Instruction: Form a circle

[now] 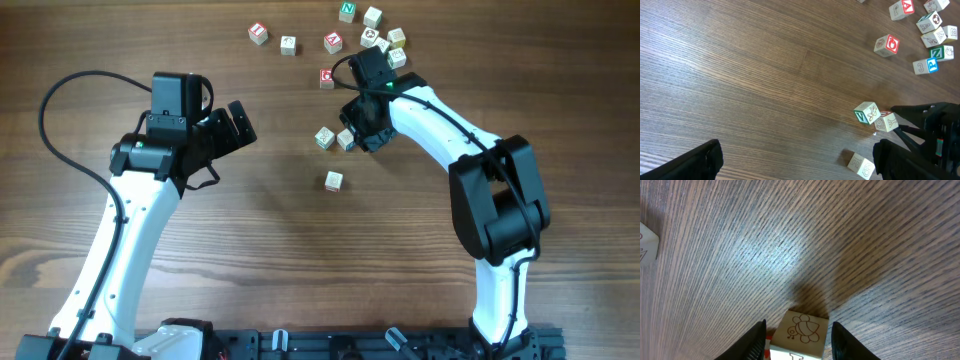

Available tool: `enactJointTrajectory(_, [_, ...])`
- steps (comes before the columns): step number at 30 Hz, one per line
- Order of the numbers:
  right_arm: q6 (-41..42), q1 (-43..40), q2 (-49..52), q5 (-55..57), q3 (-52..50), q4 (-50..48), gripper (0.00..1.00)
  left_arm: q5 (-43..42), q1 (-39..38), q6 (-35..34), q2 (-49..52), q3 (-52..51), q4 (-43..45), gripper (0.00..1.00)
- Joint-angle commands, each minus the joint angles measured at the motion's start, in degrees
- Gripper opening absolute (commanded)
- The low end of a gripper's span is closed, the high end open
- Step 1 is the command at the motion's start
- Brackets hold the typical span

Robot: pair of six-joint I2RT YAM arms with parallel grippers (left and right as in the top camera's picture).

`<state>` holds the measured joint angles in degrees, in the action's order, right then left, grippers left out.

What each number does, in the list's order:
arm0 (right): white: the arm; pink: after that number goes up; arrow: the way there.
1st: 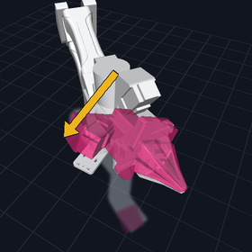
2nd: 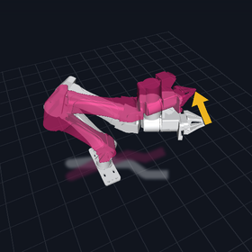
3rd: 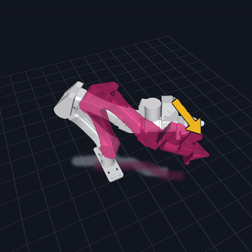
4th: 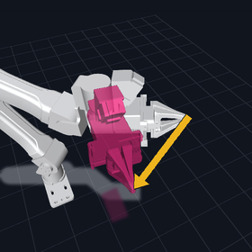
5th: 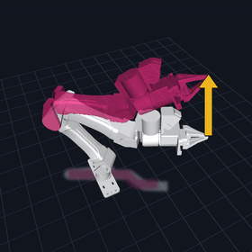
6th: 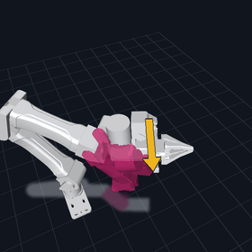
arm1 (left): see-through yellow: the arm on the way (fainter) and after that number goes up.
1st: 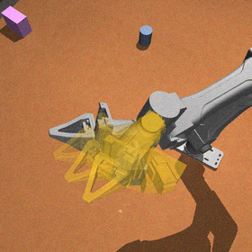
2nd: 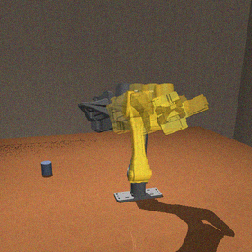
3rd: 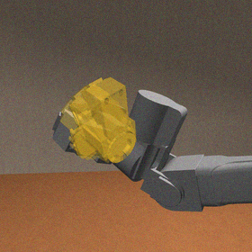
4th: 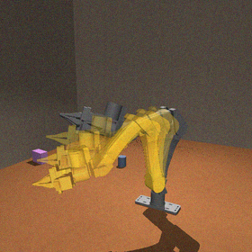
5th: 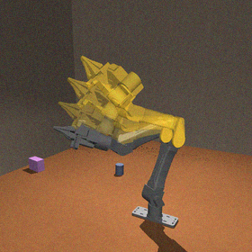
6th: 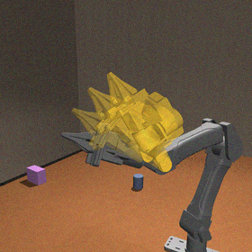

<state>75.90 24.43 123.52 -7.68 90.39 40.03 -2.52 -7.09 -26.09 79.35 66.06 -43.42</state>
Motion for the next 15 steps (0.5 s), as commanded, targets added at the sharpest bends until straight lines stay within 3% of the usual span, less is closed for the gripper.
enactJointTrajectory(1, [0.7, 0.09, 0.33, 0.39, 0.57, -0.11, 0.42, -0.46, 0.31, -0.52, 0.37, 0.37, 0.13, 1.0])
enactJointTrajectory(6, [0.33, -0.31, 0.33, 1.84, 0.57, 0.31, 0.45, -0.46, 0.31, -0.52, 0.37, 0.37, 0.13, 1.0])
enactJointTrajectory(12, [-3.08, -1.99, 0.33, 2.08, 1.16, 1.16, 0.62, -0.46, 0.31, -0.52, 0.37, 0.37, 0.13, 1.0])
enactJointTrajectory(15, [-4.81, -3.98, 0.33, 2.08, 3.17, 1.62, 0.64, -0.46, 0.31, -0.52, 0.37, 0.37, 0.13, 0.99])
